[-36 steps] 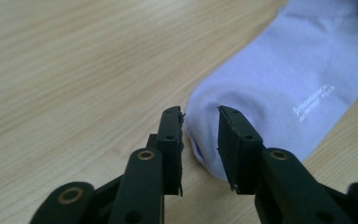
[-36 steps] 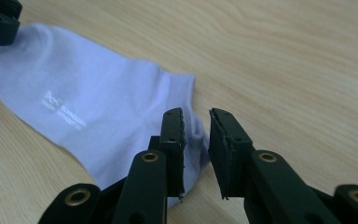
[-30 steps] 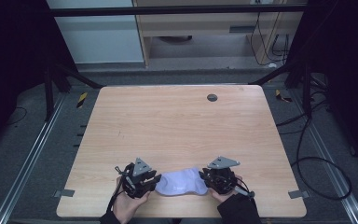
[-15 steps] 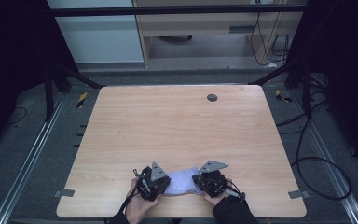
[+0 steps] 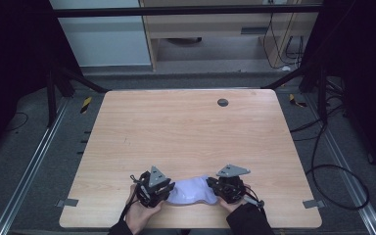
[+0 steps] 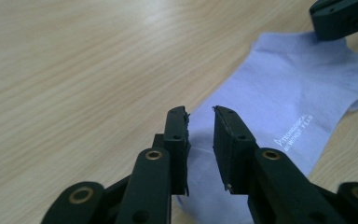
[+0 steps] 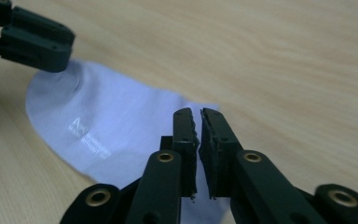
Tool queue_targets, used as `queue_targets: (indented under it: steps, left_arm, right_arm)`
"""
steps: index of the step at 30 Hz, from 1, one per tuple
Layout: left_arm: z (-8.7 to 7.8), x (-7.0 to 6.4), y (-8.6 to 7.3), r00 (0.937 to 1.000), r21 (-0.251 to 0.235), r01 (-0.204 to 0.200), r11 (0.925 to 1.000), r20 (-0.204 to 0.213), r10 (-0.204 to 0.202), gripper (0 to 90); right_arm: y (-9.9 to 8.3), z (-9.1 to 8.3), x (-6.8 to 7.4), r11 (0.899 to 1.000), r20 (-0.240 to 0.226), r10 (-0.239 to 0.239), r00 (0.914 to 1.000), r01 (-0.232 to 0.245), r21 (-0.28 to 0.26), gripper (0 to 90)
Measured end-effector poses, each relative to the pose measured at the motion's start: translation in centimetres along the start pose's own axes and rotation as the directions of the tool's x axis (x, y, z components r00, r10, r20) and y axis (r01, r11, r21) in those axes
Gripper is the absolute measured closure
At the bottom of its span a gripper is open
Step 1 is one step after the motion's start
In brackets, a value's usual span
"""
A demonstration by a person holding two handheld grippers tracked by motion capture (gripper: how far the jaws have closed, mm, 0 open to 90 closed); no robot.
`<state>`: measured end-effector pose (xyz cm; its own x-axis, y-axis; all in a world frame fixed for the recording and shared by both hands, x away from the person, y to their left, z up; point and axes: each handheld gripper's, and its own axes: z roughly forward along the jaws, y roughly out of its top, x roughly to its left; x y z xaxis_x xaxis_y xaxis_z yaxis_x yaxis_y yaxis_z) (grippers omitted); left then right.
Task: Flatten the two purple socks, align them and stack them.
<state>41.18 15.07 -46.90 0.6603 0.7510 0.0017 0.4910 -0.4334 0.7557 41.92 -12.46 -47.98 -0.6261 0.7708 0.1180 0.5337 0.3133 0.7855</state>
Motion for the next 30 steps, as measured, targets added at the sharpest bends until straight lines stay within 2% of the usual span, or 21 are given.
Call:
queue_targets:
  steps: [4,10,17,18,21,23,29,30]
  left_arm:
    - [-1.2,1.4,0.1,0.9997,-0.040,0.016,0.9991,-0.020,-0.017,67.2]
    - [-2.4,3.9,-0.2,0.9963,-0.068,0.055,0.9961,-0.061,-0.060,56.2]
    - [-3.1,6.5,-0.9,0.9923,-0.082,0.073,0.9940,-0.094,-0.080,41.6]
    - [-3.1,6.5,-0.9,0.9923,-0.082,0.073,0.9940,-0.094,-0.080,39.4]
    - [-3.2,8.1,-1.6,0.9902,-0.083,0.077,0.9936,-0.110,-0.086,34.7]
    - [-3.3,8.9,-1.9,0.9882,-0.079,0.083,0.9934,-0.122,-0.092,32.7]
    - [-4.0,10.9,-2.6,0.9804,-0.096,0.109,0.9893,-0.154,-0.123,30.1]
    - [-4.0,10.9,-2.6,0.9804,-0.096,0.109,0.9893,-0.154,-0.123,30.1]
  right_arm:
    - [0.2,-1.5,-1.5,0.997,0.038,0.041,0.9984,-0.038,-0.065,75.2]
    - [-0.1,-3.1,-4.1,0.990,0.107,0.089,0.9902,-0.076,-0.117,60.9]
    - [-0.7,-4.0,-6.9,0.984,0.187,0.133,0.9733,-0.107,-0.140,42.7]
    - [-0.8,-4.1,-7.3,0.984,0.197,0.138,0.9707,-0.111,-0.142,39.7]
    - [-1.2,-4.3,-8.3,0.983,0.211,0.153,0.9655,-0.128,-0.130,32.0]
    - [-1.5,-4.4,-8.9,0.983,0.232,0.163,0.9590,-0.136,-0.125,30.0]
    - [-2.0,-5.2,-10.2,0.978,0.262,0.189,0.9464,-0.156,-0.141,25.1]
    - [-2.0,-5.3,-10.4,0.977,0.266,0.192,0.9445,-0.159,-0.142,24.2]
